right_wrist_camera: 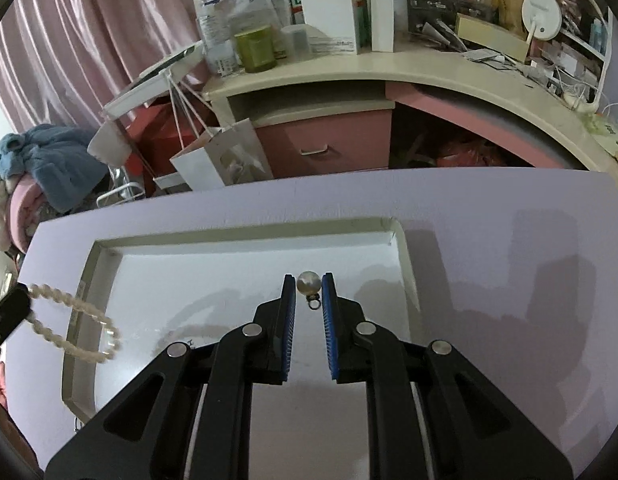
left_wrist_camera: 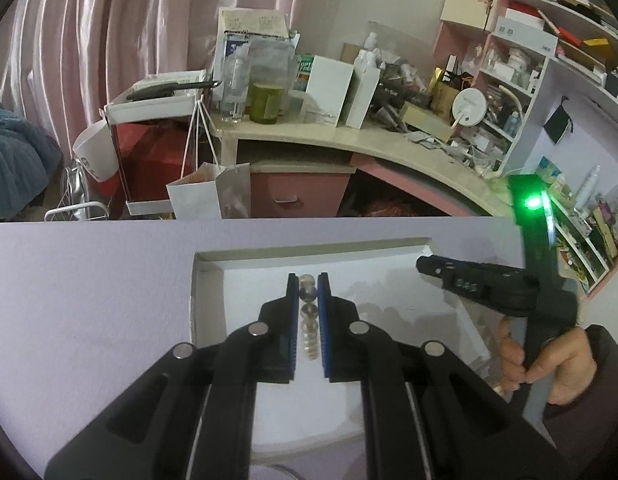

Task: Organize jewelry
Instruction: 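Carry the pearl bracelet into the grey tray and open the left tool, then move the right tool to the grey cuff bangle and close on it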

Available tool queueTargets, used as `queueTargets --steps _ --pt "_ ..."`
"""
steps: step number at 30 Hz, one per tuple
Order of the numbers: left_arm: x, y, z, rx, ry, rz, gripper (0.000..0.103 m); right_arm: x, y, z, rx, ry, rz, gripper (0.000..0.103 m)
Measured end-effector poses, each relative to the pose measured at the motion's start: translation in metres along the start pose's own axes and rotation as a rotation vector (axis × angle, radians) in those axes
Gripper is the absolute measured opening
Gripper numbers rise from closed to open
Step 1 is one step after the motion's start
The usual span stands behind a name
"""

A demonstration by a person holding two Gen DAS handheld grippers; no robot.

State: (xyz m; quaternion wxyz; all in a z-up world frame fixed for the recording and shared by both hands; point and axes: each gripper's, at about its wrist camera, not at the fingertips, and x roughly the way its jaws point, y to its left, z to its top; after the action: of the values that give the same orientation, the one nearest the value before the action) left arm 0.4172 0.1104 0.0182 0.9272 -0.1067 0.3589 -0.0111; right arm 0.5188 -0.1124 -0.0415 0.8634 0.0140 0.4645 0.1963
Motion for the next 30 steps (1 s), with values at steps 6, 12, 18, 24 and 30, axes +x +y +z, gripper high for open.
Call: queueTargets --steps 6,12,18,24,30 --pt "0.013 0.002 0.001 0.003 0.007 0.006 0.010 -0.017 -0.011 -0.007 0.005 -0.042 0.016 0.049" --pt "0.020 0.006 0.007 -0.020 0.006 0.037 0.023 -0.035 -0.024 -0.018 0.040 -0.065 0.057 0.049" --pt "-0.023 0.009 -0.004 -0.016 -0.046 0.036 0.037 -0.081 -0.029 -0.046 0.022 -0.137 0.098 0.049" --pt "-0.094 0.006 -0.038 -0.001 -0.109 0.037 0.063 -0.131 -0.026 -0.095 -0.006 -0.219 0.115 0.049" --pt "-0.169 0.004 -0.108 0.003 -0.187 0.067 0.082 -0.162 -0.016 -0.158 -0.065 -0.277 0.064 0.052"
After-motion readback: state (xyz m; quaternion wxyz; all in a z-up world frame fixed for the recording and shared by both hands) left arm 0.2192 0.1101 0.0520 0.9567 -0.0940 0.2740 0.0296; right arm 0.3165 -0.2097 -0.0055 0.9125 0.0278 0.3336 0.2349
